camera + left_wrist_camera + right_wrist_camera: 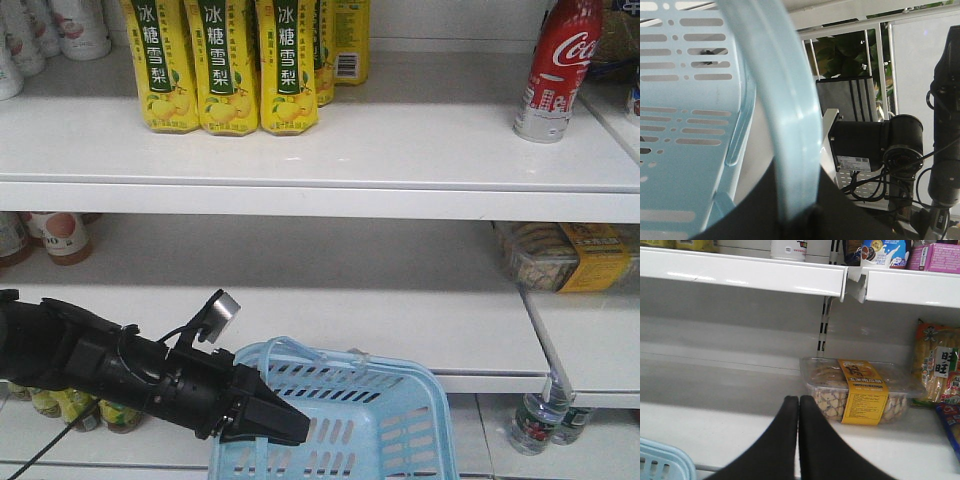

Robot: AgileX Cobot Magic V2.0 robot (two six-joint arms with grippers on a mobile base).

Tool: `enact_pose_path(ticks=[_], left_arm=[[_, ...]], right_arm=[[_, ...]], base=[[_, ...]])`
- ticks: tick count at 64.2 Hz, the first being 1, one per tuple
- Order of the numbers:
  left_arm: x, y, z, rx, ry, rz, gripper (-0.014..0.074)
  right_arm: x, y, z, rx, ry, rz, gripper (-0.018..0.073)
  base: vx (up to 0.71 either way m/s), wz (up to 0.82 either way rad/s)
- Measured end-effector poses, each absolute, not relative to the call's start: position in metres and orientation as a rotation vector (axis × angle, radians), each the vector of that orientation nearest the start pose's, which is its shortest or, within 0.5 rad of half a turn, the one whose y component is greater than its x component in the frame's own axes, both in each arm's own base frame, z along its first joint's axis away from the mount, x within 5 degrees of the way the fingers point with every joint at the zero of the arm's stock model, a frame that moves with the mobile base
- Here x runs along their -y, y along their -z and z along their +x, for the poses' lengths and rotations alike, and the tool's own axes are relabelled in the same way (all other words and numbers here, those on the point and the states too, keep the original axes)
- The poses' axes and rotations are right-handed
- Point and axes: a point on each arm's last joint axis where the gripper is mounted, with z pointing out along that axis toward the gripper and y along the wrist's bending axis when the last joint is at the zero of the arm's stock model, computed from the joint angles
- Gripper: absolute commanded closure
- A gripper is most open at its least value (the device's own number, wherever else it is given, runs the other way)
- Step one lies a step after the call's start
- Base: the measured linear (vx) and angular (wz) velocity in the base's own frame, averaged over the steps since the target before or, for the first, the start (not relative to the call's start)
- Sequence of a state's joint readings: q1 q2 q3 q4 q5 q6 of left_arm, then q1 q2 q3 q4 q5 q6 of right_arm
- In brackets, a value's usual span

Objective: Place coke in basket with both arms

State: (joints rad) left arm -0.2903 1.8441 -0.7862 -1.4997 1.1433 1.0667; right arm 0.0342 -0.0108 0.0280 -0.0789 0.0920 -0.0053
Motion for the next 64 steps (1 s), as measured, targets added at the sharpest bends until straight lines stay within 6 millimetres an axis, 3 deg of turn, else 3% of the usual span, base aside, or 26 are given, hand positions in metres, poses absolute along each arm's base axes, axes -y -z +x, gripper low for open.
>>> enact_pose_path(ticks=[64], left_arm=[[0.1624,-0.1567,0.2526,-2.564,1.761,0.31,0.0604]], right_arm=[[-0.0013,-0.196,0.0568,-1.59,0.044,-0.088,0.0568]], base=[[0.03,0.0]])
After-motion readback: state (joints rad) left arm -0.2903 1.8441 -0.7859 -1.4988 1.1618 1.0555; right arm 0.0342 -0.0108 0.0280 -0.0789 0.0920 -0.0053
